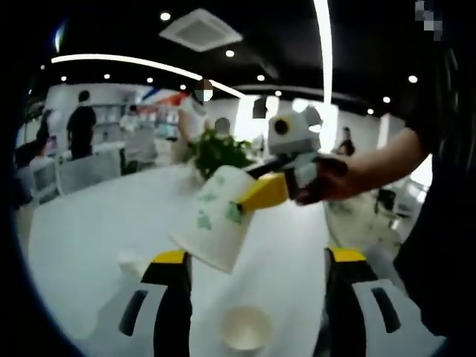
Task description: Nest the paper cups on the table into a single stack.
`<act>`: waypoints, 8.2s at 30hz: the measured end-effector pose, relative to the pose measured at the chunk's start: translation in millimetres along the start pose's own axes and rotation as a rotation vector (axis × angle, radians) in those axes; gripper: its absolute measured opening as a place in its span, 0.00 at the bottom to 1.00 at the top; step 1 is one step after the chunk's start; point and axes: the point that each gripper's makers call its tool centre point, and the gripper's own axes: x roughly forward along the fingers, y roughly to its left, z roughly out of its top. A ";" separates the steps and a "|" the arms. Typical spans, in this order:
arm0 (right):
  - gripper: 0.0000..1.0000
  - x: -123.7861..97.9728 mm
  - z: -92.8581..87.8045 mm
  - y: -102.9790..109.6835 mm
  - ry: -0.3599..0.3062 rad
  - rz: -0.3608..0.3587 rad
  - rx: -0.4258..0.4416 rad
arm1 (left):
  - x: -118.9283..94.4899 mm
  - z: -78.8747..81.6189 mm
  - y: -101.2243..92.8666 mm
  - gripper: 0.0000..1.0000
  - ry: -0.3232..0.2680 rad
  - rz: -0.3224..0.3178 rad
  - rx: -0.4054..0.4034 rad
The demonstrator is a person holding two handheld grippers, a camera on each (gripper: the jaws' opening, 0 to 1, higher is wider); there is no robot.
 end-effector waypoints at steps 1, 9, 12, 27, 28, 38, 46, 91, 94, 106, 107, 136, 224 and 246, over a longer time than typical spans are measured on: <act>0.36 -0.4 -0.7 -0.4 0.000 0.001 -0.003 | -0.8 0.3 -0.3 0.68 0.000 -0.003 -0.008; 0.36 -6.8 -8.0 4.1 0.009 0.033 -0.003 | -6.0 8.1 -3.3 0.56 -0.040 -0.021 -0.045; 0.37 -9.9 -12.0 7.5 0.015 0.044 -0.008 | -6.7 8.9 -3.9 0.51 -0.048 -0.023 -0.044; 0.37 -20.9 -35.1 18.5 0.014 0.092 0.036 | -9.1 8.1 -17.3 0.32 -0.052 -0.086 -0.105; 0.37 -21.0 -37.3 19.1 0.018 0.096 0.041 | -9.8 9.3 -17.0 0.31 -0.059 -0.089 -0.110; 0.37 -20.6 -42.6 23.5 0.033 0.115 0.024 | -9.9 13.3 -15.9 0.18 -0.075 -0.095 -0.106; 0.37 -21.3 -46.0 30.5 0.040 0.137 0.028 | -12.8 13.8 -17.6 0.06 -0.064 -0.100 -0.067; 0.52 -45.1 -50.0 24.5 -0.007 0.019 0.025 | -22.4 15.6 -33.4 0.00 0.081 -0.179 -0.008; 0.53 -51.6 -49.0 18.2 -0.011 -0.005 0.026 | -22.1 15.6 -33.3 0.00 0.084 -0.179 -0.006; 0.72 -77.5 -44.6 -14.1 -0.042 -0.162 0.029 | -19.6 13.0 -33.9 0.00 0.093 -0.186 -0.011; 0.74 -78.4 -44.2 -15.6 -0.044 -0.173 0.030 | -19.6 12.9 -33.9 0.00 0.094 -0.186 -0.011; 1.00 -96.6 -47.8 -42.4 -0.044 -0.310 -0.001 | -27.2 -2.3 -22.0 0.00 0.190 -0.161 0.026; 0.95 -119.5 -69.7 -36.4 -0.037 -0.363 -0.017 | 1.1 -133.3 -19.2 0.00 0.929 -0.275 0.519; 0.95 -126.5 -75.9 -40.0 -0.030 -0.371 -0.003 | 7.7 -154.3 -17.0 0.01 1.012 -0.305 0.492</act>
